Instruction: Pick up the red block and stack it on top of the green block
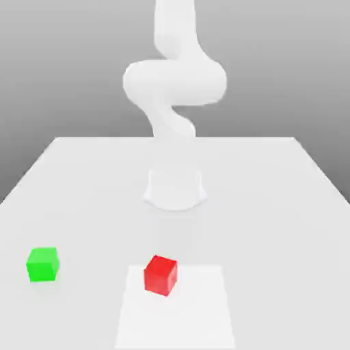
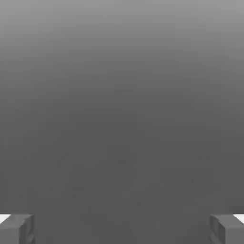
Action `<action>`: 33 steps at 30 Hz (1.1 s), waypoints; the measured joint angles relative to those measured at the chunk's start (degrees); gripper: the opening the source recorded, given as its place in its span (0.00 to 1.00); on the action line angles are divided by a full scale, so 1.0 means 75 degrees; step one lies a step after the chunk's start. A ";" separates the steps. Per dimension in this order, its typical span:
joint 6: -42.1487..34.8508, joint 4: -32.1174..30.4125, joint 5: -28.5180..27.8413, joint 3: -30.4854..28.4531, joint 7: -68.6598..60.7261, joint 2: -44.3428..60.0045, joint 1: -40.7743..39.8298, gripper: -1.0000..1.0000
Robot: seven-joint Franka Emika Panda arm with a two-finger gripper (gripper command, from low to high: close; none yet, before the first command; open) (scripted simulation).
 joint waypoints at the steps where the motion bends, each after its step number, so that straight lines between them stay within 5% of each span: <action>1: 0.0187 -0.0210 -0.0015 0.0044 0.0123 0.0270 -0.0066 0.50; 17: 0.3261 -0.3579 0.0035 0.0282 0.1939 0.4820 -0.0797 0.50; 24: 0.4922 -0.3582 -0.0143 0.0121 0.2210 0.6836 -0.0727 0.50; 25: 0.5132 -0.3549 -0.0176 0.0073 0.2233 0.7081 -0.0688 0.00; 33: 0.5026 -0.3568 -0.0195 0.0113 0.2254 0.6951 -0.0728 0.00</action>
